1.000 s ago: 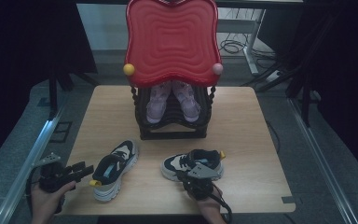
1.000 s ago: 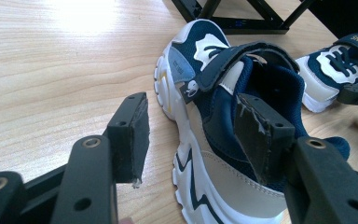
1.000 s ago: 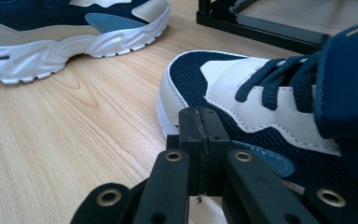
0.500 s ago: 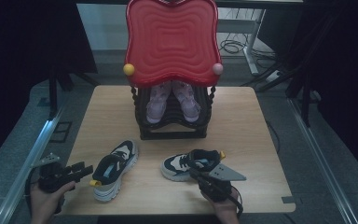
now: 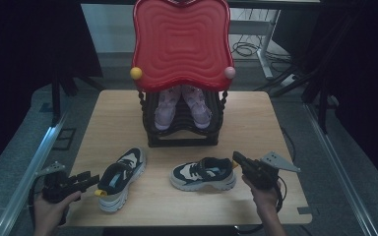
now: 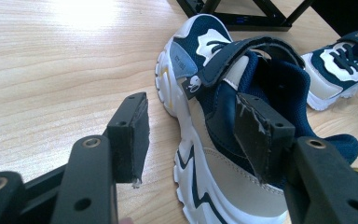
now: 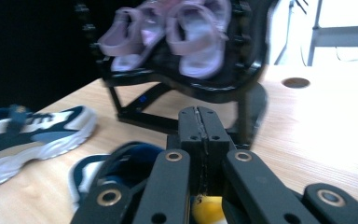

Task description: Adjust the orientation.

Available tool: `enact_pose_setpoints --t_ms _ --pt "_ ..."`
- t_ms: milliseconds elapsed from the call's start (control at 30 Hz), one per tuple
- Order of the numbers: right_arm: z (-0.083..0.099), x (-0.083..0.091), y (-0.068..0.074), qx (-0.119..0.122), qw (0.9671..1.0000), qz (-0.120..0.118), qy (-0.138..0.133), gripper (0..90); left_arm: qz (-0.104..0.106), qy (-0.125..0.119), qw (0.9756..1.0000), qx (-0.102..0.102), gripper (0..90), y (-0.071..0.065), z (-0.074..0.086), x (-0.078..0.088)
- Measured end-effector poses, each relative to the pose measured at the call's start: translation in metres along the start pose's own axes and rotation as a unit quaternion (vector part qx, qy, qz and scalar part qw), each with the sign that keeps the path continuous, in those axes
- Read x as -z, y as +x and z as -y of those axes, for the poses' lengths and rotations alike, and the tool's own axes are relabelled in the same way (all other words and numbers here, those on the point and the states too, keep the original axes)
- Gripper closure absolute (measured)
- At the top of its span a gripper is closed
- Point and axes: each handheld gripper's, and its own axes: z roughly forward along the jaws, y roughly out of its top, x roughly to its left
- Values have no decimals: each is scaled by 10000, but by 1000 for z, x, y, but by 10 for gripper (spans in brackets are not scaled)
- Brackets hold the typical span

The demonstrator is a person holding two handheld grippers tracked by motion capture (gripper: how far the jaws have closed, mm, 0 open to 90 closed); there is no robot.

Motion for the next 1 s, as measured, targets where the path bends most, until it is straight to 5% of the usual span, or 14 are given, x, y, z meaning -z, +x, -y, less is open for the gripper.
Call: enact_pose_setpoints --t_ms 400,1000 --pt "10 -35 -41 -44 9992 -63 384 898 9 -11 10000 8 453 0 1 2" --pt "27 -45 -42 292 9942 -695 769 899 10 -79 10000 6 453 0 0 6"
